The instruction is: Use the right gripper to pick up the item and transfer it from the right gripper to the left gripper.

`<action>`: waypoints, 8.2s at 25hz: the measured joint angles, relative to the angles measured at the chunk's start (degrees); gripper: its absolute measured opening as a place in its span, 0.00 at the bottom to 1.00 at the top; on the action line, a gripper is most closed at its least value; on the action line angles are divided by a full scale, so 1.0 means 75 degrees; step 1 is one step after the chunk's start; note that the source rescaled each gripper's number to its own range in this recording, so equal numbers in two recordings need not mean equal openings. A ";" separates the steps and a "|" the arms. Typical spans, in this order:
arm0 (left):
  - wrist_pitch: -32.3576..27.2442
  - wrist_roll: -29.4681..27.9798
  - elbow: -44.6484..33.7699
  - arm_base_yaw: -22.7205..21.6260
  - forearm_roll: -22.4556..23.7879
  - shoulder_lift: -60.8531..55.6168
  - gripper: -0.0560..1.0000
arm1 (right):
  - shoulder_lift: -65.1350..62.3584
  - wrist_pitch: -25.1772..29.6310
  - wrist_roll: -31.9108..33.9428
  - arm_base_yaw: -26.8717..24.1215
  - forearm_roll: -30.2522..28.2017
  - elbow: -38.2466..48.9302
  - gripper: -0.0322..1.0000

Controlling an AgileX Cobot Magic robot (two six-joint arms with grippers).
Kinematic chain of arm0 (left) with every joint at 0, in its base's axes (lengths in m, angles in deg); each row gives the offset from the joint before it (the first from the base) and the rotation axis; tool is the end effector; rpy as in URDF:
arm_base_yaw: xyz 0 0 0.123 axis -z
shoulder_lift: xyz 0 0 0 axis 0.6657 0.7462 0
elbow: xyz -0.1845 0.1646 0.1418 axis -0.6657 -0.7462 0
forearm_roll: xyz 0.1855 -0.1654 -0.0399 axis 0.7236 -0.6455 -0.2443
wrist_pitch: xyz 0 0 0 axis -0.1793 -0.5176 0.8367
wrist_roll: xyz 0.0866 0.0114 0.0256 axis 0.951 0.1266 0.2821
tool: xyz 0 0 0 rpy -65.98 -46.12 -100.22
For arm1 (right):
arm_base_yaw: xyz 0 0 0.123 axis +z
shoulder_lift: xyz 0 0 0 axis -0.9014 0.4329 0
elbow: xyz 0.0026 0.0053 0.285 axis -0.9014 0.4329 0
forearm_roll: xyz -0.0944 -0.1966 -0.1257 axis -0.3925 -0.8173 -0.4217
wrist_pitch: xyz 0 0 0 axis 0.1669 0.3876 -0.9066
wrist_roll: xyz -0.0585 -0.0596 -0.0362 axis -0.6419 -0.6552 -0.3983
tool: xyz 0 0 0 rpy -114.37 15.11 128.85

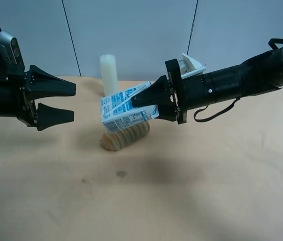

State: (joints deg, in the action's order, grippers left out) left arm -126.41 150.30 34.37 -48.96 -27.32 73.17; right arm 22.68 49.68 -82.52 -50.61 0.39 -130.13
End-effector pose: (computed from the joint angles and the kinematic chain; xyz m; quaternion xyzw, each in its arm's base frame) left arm 0.2575 -0.0528 0.1852 0.0262 0.8110 -0.5498 0.1983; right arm 0.2949 0.1582 0.1863 -0.0719 0.8021 0.5884 0.0728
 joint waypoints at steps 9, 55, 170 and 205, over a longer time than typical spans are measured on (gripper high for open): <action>0.0000 0.0121 0.0014 0.0617 -0.0142 0.0024 0.98 | 0.0000 -0.0007 -0.0082 0.0434 0.0405 0.0000 0.03; 0.0001 -0.0146 0.0014 0.1187 -0.0647 0.0033 0.85 | -0.0279 -0.0013 -0.0626 0.0941 0.1079 0.0000 0.03; 0.0219 -0.1296 0.0515 0.1291 -0.0594 -0.0259 0.06 | -0.2144 -0.2551 0.2474 0.0927 -0.5270 0.0000 0.75; 0.0219 -0.1166 0.0515 0.1291 -0.0419 -0.1072 0.06 | -1.0069 0.0327 0.8297 0.0927 -1.3085 0.0051 0.75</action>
State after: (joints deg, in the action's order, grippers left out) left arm -124.77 141.56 38.24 -39.28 -30.46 65.12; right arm -52.83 52.14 -20.29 -43.66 -97.74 -129.75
